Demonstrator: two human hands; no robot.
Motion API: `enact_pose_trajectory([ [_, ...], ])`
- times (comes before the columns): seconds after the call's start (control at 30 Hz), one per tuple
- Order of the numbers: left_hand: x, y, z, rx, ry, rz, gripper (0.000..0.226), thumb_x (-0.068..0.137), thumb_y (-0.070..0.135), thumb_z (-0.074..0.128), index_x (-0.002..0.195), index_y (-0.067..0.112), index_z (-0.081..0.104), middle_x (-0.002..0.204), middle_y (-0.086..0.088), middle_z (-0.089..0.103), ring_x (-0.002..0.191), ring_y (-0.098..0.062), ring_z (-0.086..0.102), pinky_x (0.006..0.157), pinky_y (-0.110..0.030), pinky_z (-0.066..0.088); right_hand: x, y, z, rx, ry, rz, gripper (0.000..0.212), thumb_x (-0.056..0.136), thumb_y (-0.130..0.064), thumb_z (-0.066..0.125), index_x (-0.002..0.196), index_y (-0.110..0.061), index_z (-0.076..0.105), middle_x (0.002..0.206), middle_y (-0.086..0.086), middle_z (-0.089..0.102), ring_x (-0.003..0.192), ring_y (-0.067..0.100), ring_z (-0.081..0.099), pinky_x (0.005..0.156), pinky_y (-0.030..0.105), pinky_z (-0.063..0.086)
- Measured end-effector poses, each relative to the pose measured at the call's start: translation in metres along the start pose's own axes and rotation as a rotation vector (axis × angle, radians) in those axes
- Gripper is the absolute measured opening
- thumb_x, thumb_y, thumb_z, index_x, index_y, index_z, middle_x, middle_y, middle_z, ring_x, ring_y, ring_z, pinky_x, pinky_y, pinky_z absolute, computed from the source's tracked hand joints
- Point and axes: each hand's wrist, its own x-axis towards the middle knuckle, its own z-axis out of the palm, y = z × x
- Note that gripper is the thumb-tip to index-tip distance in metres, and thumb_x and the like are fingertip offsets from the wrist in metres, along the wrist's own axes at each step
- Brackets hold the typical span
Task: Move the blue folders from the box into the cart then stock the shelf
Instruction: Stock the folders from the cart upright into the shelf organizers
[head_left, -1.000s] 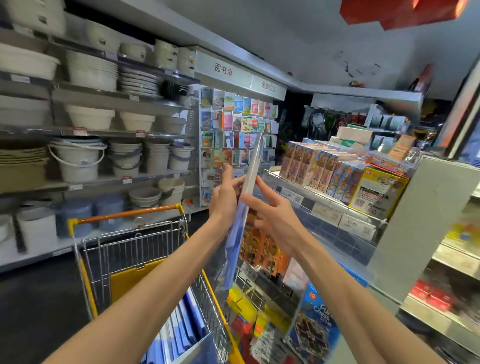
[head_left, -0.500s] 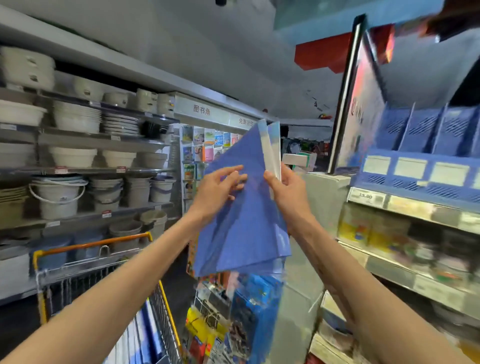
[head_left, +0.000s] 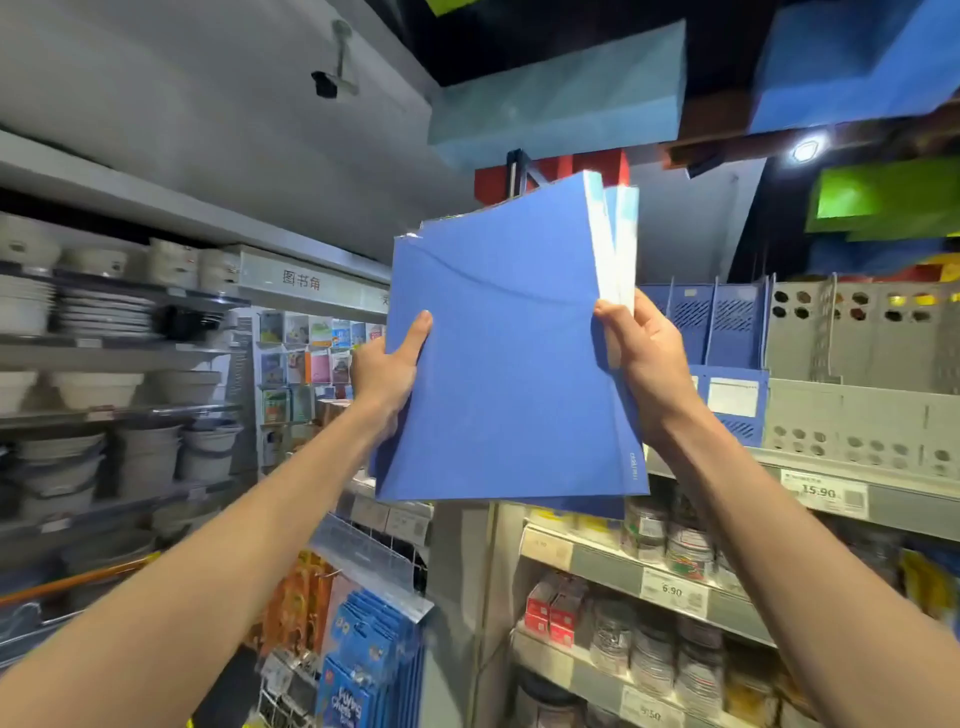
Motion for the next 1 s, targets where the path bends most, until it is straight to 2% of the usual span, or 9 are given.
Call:
enact_pose_trajectory([
  [0.1,-0.009,0.001,0.035,-0.101,-0.045,0.052,0.052,0.066,0.065,0.082,0.080,0.015,0.076,0.084,0.000,0.078,0.081,-0.023,0.076,0.075,-0.047,0.063,0.009,-0.008,-0.033,-0.177,0.034,0.008,0.004,0.096,-0.017,0.060,0.100,-0.016,0.059,0.080,-0.009,0.064,0.069,0.009,0.057,0.064,0.027,0.047],
  [0.17,-0.010,0.000,0.061,-0.103,-0.082,0.058,0.055,0.062,0.064,0.084,0.079,0.013,0.077,0.080,-0.002,0.078,0.076,-0.025,0.075,0.073,-0.053,0.062,0.015,-0.012,-0.054,-0.229,0.089,-0.003,0.022,0.092,-0.024,0.070,0.109,-0.013,0.061,0.096,-0.001,0.071,0.081,0.012,0.065,0.074,0.033,0.055],
  [0.33,-0.003,0.010,0.125,-0.035,-0.142,0.171,0.058,0.067,0.069,0.075,0.081,0.013,0.071,0.080,0.004,0.074,0.078,-0.023,0.072,0.070,-0.039,0.058,0.039,-0.021,-0.095,-0.200,0.291,-0.060,0.020,0.086,-0.019,0.075,0.102,-0.010,0.067,0.099,0.009,0.075,0.084,0.022,0.070,0.080,0.044,0.058],
  [0.47,0.011,0.010,0.162,0.288,-0.113,0.421,0.038,0.096,0.046,0.058,0.123,0.020,0.062,0.116,-0.001,0.072,0.110,-0.026,0.065,0.091,-0.036,0.048,0.070,-0.031,-0.106,-0.249,0.451,-0.206,0.012,0.088,-0.009,0.073,0.091,-0.011,0.061,0.082,0.003,0.066,0.070,0.012,0.060,0.066,0.028,0.053],
  [0.53,0.020,0.003,0.178,0.379,-0.144,0.517,0.031,0.098,0.040,0.054,0.123,0.023,0.063,0.115,0.000,0.073,0.108,-0.026,0.066,0.090,-0.036,0.046,0.088,-0.033,-0.105,-0.356,0.570,-0.280,0.019,0.085,-0.013,0.074,0.082,-0.015,0.055,0.071,-0.006,0.057,0.062,0.007,0.051,0.058,0.022,0.047],
  [0.6,0.035,-0.007,0.194,0.398,-0.192,0.535,0.024,0.098,0.034,0.055,0.116,0.021,0.065,0.109,0.000,0.074,0.101,-0.027,0.067,0.087,-0.035,0.048,0.108,-0.029,-0.104,-0.460,0.663,-0.349,0.023,0.081,-0.022,0.074,0.077,-0.019,0.052,0.068,-0.007,0.055,0.066,0.013,0.052,0.065,0.029,0.048],
  [0.67,0.055,-0.020,0.208,0.433,-0.233,0.538,0.019,0.098,0.030,0.054,0.110,0.021,0.066,0.103,-0.001,0.074,0.096,-0.029,0.067,0.084,-0.037,0.050,0.128,-0.021,-0.102,-0.612,0.710,-0.394,0.024,0.082,-0.027,0.071,0.079,-0.017,0.050,0.071,-0.005,0.054,0.078,0.022,0.051,0.073,0.035,0.044],
  [0.77,0.085,-0.037,0.225,0.526,-0.318,0.545,0.018,0.099,0.034,0.050,0.109,0.025,0.063,0.103,0.000,0.073,0.095,-0.029,0.067,0.085,-0.040,0.052,0.152,-0.012,-0.100,-0.759,0.727,-0.449,0.019,0.088,-0.022,0.068,0.088,-0.010,0.053,0.077,-0.001,0.055,0.082,0.026,0.048,0.071,0.030,0.031],
  [1.0,0.132,-0.067,0.271,0.652,-0.410,0.605,0.025,0.102,0.026,0.045,0.118,0.016,0.061,0.112,-0.007,0.072,0.103,-0.030,0.064,0.086,-0.038,0.049,0.213,0.021,-0.093,-0.875,0.768,-0.521,0.029,0.092,-0.022,0.066,0.113,-0.003,0.059,0.099,0.010,0.066,0.086,0.020,0.054,0.066,0.018,0.035],
])
